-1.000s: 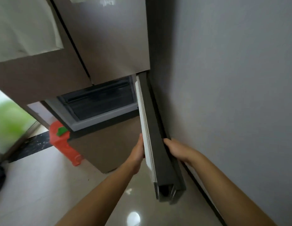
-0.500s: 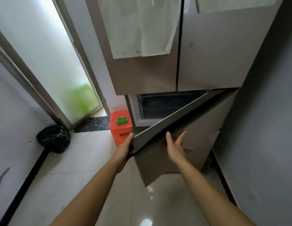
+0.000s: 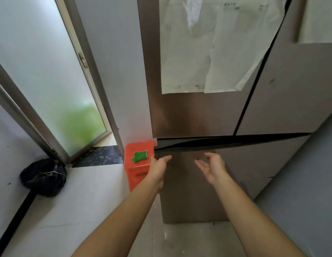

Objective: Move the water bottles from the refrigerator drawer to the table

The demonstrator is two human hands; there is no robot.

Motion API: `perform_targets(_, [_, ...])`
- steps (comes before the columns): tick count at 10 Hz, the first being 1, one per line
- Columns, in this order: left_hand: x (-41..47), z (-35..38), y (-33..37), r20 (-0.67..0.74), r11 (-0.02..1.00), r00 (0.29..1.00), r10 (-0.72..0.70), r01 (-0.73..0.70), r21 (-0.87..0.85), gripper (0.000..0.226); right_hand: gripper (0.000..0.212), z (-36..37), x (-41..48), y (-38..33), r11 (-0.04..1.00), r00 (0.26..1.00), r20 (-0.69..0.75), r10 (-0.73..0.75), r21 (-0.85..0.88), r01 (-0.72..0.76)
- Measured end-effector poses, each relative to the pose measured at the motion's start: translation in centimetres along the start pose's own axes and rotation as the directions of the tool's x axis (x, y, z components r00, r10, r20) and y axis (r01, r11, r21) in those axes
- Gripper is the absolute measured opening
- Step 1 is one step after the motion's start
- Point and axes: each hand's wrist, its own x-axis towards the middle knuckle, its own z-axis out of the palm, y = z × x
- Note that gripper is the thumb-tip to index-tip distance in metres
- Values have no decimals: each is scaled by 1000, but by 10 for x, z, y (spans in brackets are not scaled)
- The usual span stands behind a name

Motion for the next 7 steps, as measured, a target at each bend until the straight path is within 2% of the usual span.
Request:
perform_targets(1, [15,7,26,29,991,999,-24,28,-130,37,30,15,15,-11,1000,1000,8,15,10,-16])
perform_targets(2, [24,26,37,96,985,995,-35,50,-163,32,22,22,21,-19,999,999,6,38,-39,-38])
perform_targets(3, [33,41,32,77,992,997,-25,34,-118,78,22,19,22,-23,995,994,73,87,-48,-83])
perform_targets(4, [30,49,27,83,999,996,-14,18,-46,115,18,13,19,-31,987,980,141,137,-103,-123])
perform_targets(5, [24,46,28,67,996,998,-3,-3,93,103,27,-2,16,-41,970,981,133,138,-221,-106])
perform_targets(6, [11,30,37,-32,920,990,139,-117,374,73,38,-10,-3,-64,830,992,119,40,-557,33])
perform_targets(7, [-5,17,42,-109,579,829,549,-283,765,64,27,-2,-43,-108,681,921,310,-238,-622,386])
